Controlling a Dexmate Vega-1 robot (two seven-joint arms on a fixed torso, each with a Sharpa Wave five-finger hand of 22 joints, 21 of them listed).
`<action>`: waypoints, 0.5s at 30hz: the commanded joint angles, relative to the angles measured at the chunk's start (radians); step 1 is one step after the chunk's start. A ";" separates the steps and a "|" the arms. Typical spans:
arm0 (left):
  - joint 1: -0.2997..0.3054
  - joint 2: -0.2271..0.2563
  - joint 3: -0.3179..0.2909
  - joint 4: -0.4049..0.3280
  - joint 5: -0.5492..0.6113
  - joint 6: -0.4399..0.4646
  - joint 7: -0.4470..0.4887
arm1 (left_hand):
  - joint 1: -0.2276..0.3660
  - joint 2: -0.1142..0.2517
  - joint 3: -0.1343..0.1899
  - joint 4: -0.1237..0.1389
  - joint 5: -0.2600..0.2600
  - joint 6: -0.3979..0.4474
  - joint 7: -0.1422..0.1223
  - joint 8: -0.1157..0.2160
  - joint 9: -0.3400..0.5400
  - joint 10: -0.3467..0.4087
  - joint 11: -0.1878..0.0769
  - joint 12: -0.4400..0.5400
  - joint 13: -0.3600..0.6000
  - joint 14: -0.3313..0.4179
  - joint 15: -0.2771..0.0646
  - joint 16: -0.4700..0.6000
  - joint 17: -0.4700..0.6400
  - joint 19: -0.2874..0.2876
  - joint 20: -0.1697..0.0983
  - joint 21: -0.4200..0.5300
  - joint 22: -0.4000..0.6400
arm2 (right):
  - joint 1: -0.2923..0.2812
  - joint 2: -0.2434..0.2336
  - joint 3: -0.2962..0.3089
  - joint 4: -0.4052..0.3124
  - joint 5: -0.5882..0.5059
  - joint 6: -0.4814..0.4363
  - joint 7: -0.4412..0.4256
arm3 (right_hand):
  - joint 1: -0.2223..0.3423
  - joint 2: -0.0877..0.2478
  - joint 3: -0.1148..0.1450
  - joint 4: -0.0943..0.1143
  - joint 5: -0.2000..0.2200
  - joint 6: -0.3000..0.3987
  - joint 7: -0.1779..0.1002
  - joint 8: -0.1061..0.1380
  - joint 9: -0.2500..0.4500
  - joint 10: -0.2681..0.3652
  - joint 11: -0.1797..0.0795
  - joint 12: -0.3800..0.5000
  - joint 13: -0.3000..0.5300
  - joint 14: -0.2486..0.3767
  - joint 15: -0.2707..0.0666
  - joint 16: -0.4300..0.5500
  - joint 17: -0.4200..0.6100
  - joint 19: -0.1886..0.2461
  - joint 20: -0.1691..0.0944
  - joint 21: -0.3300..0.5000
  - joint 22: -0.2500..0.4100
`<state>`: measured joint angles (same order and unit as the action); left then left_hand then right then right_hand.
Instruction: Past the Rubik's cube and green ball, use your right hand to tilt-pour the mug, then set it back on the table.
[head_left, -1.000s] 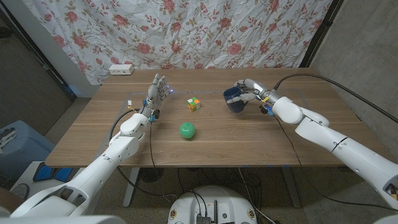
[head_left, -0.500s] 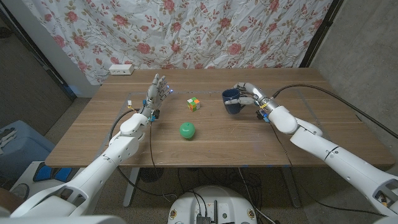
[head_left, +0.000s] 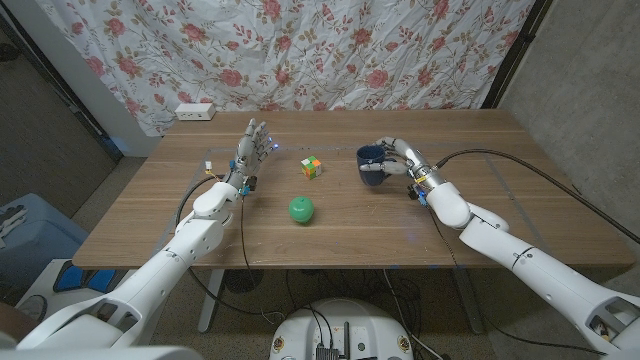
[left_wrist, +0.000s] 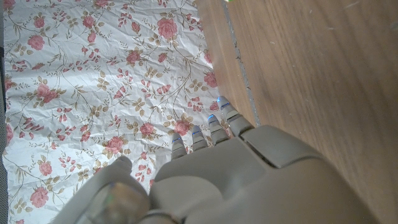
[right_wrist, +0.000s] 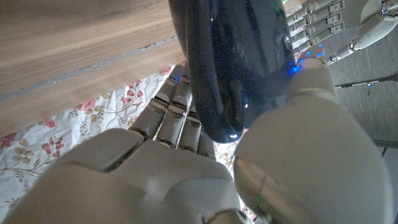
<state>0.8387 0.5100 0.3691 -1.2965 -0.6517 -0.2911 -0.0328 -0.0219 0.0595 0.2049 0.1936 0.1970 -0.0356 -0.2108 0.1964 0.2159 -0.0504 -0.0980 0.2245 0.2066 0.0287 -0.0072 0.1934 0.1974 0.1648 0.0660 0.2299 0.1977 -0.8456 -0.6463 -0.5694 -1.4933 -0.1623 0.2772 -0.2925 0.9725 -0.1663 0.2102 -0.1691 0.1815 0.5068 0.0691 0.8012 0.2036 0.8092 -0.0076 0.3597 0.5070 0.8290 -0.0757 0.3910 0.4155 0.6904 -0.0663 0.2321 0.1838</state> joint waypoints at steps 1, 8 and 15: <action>0.000 0.001 0.001 0.001 -0.001 0.000 -0.003 | -0.003 0.118 0.006 0.001 0.004 -0.001 -0.008 0.007 0.003 -0.003 -0.007 0.004 0.005 0.008 -0.003 0.005 0.005 0.009 0.000 0.006 0.003 | -0.018 0.032 -0.006 0.045 -0.011 0.021 -0.071 | 0.225 0.257 0.008 0.007 0.006 0.248 -0.248 0.002 0.002 0.183 -0.191 -0.005 0.002 0.016 -0.162 -0.001 0.004 -0.009 -0.107 -0.004 0.003; 0.000 0.000 0.001 0.001 0.000 0.000 -0.003 | -0.003 0.119 0.006 0.001 0.004 -0.001 -0.006 0.007 0.003 -0.003 -0.005 0.004 0.005 0.008 -0.004 0.005 0.005 0.009 0.000 0.006 0.003 | -0.019 0.048 -0.014 0.071 -0.010 0.028 -0.089 | 0.229 0.255 0.005 0.007 0.006 0.249 -0.251 0.001 0.002 0.182 -0.191 -0.010 0.001 0.006 -0.162 -0.004 0.008 -0.011 -0.109 -0.003 0.003; 0.000 -0.001 0.000 0.001 0.000 0.000 0.000 | -0.003 0.119 0.006 0.001 0.004 -0.001 -0.007 0.007 0.003 -0.003 -0.005 0.004 0.005 0.008 -0.004 0.005 0.005 0.009 0.000 0.006 0.003 | -0.018 0.060 -0.019 0.089 -0.016 0.027 -0.111 | 0.233 0.256 0.004 0.007 0.005 0.249 -0.252 0.000 0.002 0.182 -0.192 -0.014 0.000 -0.004 -0.163 -0.009 0.009 -0.010 -0.110 -0.003 0.003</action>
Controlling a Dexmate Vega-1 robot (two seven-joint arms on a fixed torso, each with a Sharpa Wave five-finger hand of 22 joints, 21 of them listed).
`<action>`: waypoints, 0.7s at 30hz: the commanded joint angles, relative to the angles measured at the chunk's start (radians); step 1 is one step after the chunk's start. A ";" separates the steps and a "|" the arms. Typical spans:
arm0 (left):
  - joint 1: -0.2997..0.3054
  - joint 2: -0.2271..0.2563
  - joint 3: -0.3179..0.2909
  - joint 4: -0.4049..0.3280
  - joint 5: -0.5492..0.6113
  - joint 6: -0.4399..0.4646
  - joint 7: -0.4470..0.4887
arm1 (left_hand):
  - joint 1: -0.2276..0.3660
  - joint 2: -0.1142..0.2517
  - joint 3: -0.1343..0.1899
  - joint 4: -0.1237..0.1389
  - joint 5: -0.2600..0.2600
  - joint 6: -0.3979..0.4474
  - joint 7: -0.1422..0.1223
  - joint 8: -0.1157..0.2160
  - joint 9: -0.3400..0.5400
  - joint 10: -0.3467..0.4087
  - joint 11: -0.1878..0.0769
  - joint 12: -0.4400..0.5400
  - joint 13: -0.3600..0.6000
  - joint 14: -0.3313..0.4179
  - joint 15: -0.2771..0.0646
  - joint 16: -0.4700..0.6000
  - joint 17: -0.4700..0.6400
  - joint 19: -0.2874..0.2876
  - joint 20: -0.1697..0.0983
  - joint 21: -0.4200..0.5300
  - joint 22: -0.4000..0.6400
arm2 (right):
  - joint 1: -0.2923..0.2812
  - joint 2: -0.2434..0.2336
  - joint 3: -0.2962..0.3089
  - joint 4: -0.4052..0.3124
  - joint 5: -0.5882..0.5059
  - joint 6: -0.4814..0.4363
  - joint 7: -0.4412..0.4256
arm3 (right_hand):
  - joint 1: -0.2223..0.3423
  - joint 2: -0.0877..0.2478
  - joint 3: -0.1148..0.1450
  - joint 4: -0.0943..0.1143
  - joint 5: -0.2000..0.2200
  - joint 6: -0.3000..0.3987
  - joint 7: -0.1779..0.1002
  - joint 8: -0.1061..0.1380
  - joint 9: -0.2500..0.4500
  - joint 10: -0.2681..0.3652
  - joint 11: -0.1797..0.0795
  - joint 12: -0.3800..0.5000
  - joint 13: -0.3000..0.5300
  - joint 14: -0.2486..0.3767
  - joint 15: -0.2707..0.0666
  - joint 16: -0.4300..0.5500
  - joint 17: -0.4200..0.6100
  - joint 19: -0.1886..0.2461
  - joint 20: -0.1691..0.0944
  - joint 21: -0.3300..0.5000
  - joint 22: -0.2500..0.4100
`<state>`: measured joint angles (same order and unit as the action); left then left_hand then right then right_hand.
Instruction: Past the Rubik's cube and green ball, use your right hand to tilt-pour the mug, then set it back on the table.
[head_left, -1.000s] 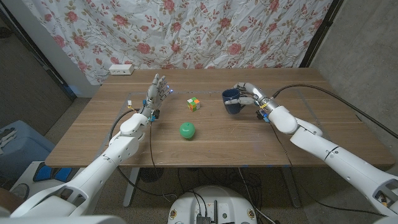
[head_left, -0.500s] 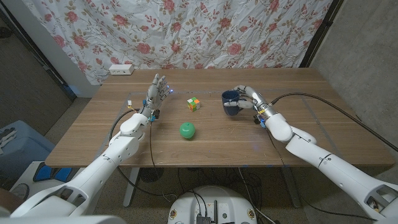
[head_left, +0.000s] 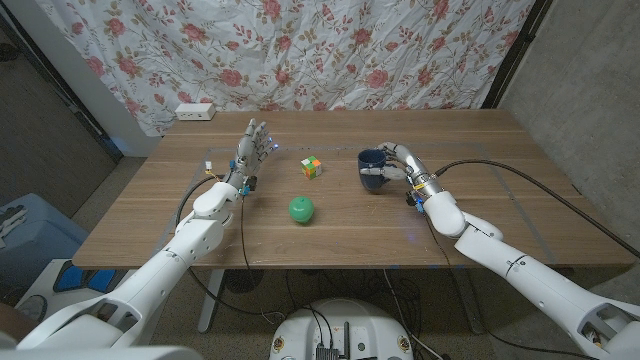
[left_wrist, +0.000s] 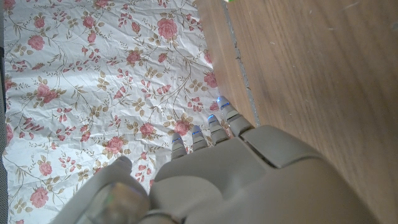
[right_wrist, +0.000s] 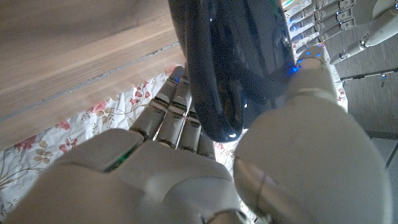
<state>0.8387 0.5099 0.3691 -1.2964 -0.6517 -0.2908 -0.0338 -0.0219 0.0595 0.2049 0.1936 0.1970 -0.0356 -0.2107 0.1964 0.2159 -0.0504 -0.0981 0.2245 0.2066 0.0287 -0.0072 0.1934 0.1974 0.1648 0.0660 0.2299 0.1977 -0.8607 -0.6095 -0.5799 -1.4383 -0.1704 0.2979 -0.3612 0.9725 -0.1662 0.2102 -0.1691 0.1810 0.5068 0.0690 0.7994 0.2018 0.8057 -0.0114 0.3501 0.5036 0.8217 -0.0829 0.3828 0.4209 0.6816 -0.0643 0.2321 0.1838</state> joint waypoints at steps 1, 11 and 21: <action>-0.001 0.000 0.001 0.001 0.000 0.000 -0.003 | -0.003 0.119 0.006 0.001 0.005 -0.001 -0.007 0.007 0.003 -0.003 -0.005 0.004 0.005 0.008 -0.004 0.005 0.005 0.009 0.000 0.006 0.003 | -0.002 0.021 -0.011 0.036 -0.004 0.008 -0.036 | 0.234 0.256 0.004 0.007 0.006 0.250 -0.253 0.002 0.004 0.185 -0.188 -0.006 0.003 0.003 -0.155 0.000 0.005 -0.001 -0.112 -0.002 0.003; 0.000 -0.001 0.000 0.001 0.000 0.000 0.001 | -0.003 0.119 0.006 0.001 0.004 -0.001 -0.007 0.007 0.003 -0.004 -0.005 0.004 0.005 0.008 -0.004 0.005 0.005 0.009 0.000 0.006 0.003 | 0.014 0.037 -0.022 0.079 0.001 0.025 -0.045 | 0.241 0.255 0.000 0.007 0.003 0.245 -0.256 -0.002 0.004 0.183 -0.188 -0.013 0.002 -0.015 -0.155 -0.011 0.005 -0.004 -0.114 -0.002 0.003; 0.000 -0.001 0.000 0.001 0.000 -0.001 0.001 | -0.003 0.118 0.006 0.001 0.004 -0.001 -0.007 0.006 0.003 -0.003 -0.006 0.004 0.005 0.007 -0.004 0.005 0.005 0.009 -0.001 0.006 0.003 | 0.027 0.050 -0.034 0.110 0.009 0.039 -0.043 | 0.243 0.255 -0.004 0.009 0.002 0.239 -0.260 -0.006 0.004 0.176 -0.187 -0.021 0.001 -0.025 -0.154 -0.015 0.006 -0.006 -0.114 -0.002 0.003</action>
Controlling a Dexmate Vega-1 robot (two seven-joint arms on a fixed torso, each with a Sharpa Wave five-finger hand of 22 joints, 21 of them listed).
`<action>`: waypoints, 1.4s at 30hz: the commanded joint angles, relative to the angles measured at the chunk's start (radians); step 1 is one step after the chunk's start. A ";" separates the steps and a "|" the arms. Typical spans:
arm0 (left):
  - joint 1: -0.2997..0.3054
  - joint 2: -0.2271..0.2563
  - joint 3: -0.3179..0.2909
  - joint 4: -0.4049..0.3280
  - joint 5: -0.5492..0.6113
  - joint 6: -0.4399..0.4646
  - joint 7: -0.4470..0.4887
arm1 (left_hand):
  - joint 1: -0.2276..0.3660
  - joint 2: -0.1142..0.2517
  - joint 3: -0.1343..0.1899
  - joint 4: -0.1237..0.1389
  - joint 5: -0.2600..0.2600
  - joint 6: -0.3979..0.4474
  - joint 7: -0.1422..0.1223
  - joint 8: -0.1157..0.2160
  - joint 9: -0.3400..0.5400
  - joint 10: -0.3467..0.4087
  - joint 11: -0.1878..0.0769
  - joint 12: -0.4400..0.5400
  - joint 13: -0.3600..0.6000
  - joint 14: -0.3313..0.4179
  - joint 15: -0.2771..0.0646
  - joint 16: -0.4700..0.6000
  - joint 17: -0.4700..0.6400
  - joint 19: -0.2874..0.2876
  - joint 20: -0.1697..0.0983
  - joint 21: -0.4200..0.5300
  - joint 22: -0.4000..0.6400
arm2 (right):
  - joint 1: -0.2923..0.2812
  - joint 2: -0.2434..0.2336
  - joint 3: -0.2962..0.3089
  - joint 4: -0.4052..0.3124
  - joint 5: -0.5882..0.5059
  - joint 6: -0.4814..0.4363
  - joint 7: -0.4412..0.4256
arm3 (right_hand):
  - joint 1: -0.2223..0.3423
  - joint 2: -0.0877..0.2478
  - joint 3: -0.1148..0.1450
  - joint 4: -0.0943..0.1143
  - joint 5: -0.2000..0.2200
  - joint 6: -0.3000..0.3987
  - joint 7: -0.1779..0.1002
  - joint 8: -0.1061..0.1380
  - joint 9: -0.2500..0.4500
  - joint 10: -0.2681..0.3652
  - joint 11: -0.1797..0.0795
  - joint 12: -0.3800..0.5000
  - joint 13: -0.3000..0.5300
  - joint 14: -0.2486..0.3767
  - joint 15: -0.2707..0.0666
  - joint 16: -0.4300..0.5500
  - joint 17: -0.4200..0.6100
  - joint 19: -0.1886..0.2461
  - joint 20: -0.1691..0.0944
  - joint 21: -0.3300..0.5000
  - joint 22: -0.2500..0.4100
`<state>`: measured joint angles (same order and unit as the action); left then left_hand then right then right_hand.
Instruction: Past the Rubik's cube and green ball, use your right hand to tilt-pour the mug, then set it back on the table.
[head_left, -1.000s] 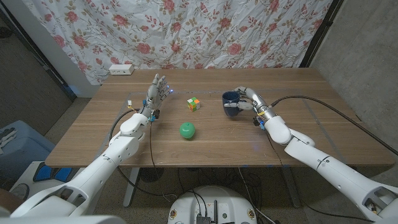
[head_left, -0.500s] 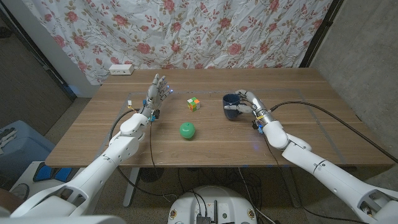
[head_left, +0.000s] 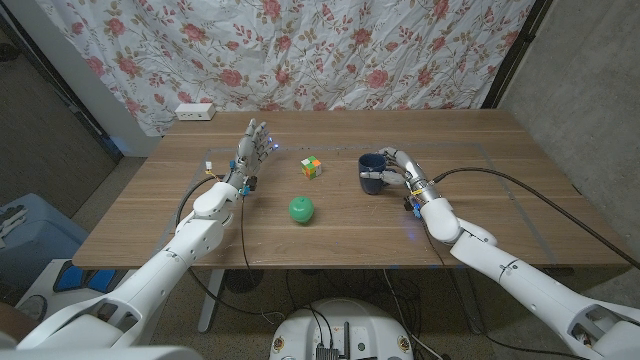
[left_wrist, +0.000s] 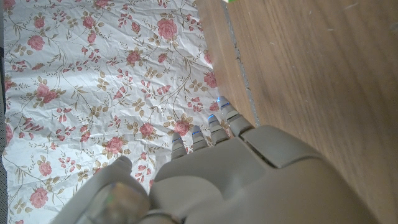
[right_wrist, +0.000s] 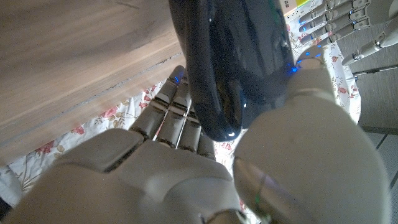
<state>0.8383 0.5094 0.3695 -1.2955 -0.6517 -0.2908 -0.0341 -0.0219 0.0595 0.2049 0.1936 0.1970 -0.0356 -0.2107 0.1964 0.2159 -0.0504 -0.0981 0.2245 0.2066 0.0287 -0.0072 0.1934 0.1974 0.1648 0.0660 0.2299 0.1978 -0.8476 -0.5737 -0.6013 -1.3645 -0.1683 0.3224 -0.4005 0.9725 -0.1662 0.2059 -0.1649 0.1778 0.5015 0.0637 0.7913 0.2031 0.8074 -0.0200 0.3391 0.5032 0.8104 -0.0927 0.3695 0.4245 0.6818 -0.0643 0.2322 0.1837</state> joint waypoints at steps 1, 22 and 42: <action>0.000 0.000 0.000 0.000 0.000 0.000 0.001 | -0.003 0.118 0.006 0.001 0.004 -0.001 -0.007 0.006 0.003 -0.003 -0.005 0.004 0.005 0.007 -0.004 0.005 0.005 0.009 -0.001 0.006 0.003 | 0.014 0.014 -0.012 0.036 0.010 0.012 -0.002 | 0.243 0.253 -0.001 0.004 0.004 0.243 -0.255 0.002 0.002 0.173 -0.178 -0.011 0.001 -0.017 -0.143 -0.003 0.002 -0.006 -0.114 -0.002 0.003; 0.000 0.000 0.000 -0.001 0.000 0.000 0.002 | -0.003 0.118 0.006 0.001 0.005 -0.001 -0.007 0.007 0.003 -0.004 -0.006 0.004 0.005 0.008 -0.004 0.005 0.005 0.009 0.000 0.006 0.003 | 0.001 -0.024 0.001 -0.005 0.044 0.015 0.050 | 0.171 0.206 -0.067 0.026 0.005 0.084 -0.276 -0.079 -0.003 0.010 -0.179 -0.124 -0.031 -0.118 -0.124 -0.031 0.015 -0.036 -0.076 -0.010 0.001; 0.000 0.000 0.000 0.000 0.000 0.000 0.001 | -0.003 0.118 0.006 0.001 0.005 -0.001 -0.007 0.007 0.003 -0.003 -0.005 0.004 0.005 0.007 -0.004 0.005 0.005 0.009 0.000 0.006 0.003 | -0.009 -0.055 0.011 -0.050 0.059 -0.005 0.109 | 0.068 0.150 -0.113 0.041 0.056 -0.062 -0.258 -0.181 -0.013 -0.190 -0.125 -0.164 -0.050 -0.273 -0.064 -0.107 -0.006 -0.069 0.004 -0.023 -0.001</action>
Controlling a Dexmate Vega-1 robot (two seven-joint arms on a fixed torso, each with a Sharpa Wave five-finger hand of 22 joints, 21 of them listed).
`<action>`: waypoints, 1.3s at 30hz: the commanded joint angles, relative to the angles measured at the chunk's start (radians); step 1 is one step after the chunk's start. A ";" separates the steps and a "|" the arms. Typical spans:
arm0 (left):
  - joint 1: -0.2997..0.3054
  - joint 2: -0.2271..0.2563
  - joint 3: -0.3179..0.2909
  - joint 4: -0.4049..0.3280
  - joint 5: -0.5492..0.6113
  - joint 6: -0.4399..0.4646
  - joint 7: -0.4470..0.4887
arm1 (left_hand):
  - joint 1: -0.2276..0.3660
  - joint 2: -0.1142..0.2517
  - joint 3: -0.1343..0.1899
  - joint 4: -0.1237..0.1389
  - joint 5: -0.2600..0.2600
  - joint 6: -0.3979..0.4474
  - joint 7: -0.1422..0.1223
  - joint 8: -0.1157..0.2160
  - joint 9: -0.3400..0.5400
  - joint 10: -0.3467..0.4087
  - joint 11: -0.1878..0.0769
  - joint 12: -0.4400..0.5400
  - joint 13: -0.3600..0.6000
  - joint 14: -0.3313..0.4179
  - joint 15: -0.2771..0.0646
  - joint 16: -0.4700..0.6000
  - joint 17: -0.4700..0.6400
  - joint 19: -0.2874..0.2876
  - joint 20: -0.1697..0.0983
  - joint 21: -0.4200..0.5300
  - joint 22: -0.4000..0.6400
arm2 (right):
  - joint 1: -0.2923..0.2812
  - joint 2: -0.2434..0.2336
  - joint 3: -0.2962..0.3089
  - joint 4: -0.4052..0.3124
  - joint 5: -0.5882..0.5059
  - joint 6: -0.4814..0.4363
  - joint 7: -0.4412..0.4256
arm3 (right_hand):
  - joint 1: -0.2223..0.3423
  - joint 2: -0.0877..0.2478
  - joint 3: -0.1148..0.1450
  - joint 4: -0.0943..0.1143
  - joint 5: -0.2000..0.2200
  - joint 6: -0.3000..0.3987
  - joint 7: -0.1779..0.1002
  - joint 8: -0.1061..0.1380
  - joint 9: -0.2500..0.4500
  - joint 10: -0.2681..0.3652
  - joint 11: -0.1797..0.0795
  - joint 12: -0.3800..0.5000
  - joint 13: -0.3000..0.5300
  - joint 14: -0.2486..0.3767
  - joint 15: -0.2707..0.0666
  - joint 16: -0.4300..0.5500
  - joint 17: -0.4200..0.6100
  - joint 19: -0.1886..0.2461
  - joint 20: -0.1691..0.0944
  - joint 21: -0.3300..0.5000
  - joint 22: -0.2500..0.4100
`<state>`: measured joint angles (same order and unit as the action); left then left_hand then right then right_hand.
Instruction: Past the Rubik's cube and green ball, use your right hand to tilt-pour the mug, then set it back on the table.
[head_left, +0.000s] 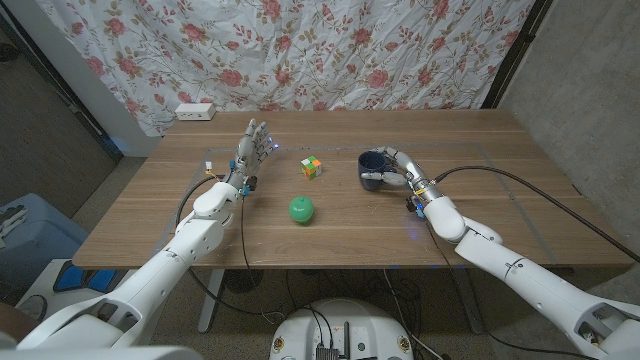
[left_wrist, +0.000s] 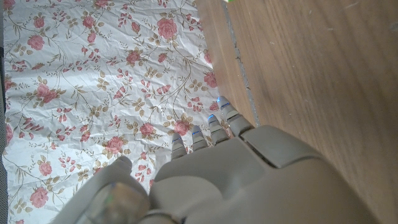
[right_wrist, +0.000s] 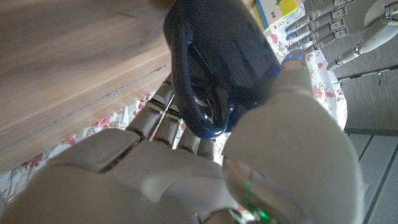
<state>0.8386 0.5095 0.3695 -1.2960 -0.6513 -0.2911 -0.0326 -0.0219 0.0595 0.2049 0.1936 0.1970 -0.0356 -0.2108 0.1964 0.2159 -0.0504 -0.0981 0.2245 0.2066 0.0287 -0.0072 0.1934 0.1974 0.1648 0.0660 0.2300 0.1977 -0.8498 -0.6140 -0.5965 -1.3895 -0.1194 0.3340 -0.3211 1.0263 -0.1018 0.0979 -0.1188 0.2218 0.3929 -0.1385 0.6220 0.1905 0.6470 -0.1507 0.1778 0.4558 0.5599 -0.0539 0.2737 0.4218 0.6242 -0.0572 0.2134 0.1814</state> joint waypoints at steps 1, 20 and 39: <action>0.000 0.000 0.000 0.000 0.000 0.000 0.000 | -0.003 0.118 0.006 0.001 0.005 -0.001 -0.007 0.006 0.003 -0.003 -0.005 0.004 0.005 0.008 -0.004 0.005 0.005 0.009 0.000 0.006 0.003 | -0.006 -0.016 0.007 -0.027 0.012 -0.019 0.034 | 0.012 0.086 -0.006 -0.004 0.013 0.041 -0.055 -0.015 -0.001 -0.035 0.006 -0.003 -0.003 -0.028 -0.100 -0.013 -0.003 -0.012 -0.002 -0.004 0.001; -0.001 -0.001 0.000 0.001 0.000 -0.001 0.000 | -0.003 0.118 0.006 0.001 0.004 -0.002 -0.008 0.006 0.003 -0.002 -0.007 0.004 0.005 0.008 -0.003 0.005 0.005 0.009 0.000 0.006 0.003 | -0.003 -0.060 0.013 -0.080 0.047 -0.083 0.126 | -0.038 0.062 -0.019 -0.001 0.053 -0.138 -0.018 -0.128 -0.003 -0.224 0.055 -0.006 -0.033 -0.157 0.001 -0.071 -0.031 -0.078 0.041 -0.019 -0.001; 0.000 -0.001 0.000 0.001 0.000 0.000 0.000 | -0.003 0.118 0.006 0.001 0.004 -0.001 -0.007 0.006 0.003 -0.003 -0.006 0.004 0.005 0.008 -0.004 0.005 0.005 0.009 0.000 0.006 0.003 | 0.044 -0.085 0.001 -0.082 0.080 -0.114 0.234 | -0.124 0.027 -0.046 0.014 0.132 -0.352 0.019 -0.292 -0.004 -0.454 0.123 0.000 -0.084 -0.352 0.120 -0.091 -0.061 -0.228 0.119 -0.033 -0.005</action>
<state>0.8383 0.5090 0.3694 -1.2955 -0.6512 -0.2917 -0.0330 -0.0219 0.0595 0.2049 0.1936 0.1970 -0.0356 -0.2107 0.1964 0.2159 -0.0504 -0.0980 0.2245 0.2066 0.0287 -0.0072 0.1934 0.1974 0.1648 0.0660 0.2299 0.1977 -0.8309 -0.6849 -0.5881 -1.4726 -0.0587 0.2356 -0.1520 0.9216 -0.0641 0.0604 -0.1063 0.3437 0.0612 -0.1180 0.3423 0.1860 0.2125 -0.0311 0.1731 0.3741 0.2316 0.0590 0.1853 0.3616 0.4130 0.0575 0.1826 0.1767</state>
